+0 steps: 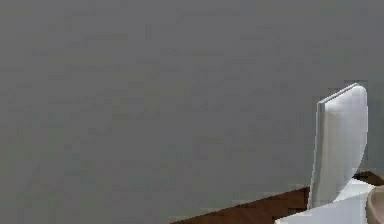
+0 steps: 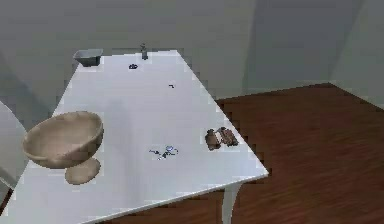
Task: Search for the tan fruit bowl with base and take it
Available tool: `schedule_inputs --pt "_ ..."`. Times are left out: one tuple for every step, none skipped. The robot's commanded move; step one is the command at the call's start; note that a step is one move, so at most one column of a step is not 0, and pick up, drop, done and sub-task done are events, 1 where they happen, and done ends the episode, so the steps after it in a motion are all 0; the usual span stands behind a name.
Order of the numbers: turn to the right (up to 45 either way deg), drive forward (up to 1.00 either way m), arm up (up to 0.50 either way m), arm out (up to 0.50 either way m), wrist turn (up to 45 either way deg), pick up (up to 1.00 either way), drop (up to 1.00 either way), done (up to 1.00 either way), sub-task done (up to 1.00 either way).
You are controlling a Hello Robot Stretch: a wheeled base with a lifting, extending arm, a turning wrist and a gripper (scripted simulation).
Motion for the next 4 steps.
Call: schedule_inputs --pt "-30.0 0.00 0.00 0.00 0.0 0.00 0.00 0.00 0.00" --pt "0.0 0.00 0.50 0.00 0.0 0.00 0.00 0.00 0.00" --pt "0.0 0.00 0.38 0.00 0.0 0.00 0.00 0.00 0.00" --pt "0.0 0.00 0.00 0.26 0.0 0.00 0.00 0.00 0.00"
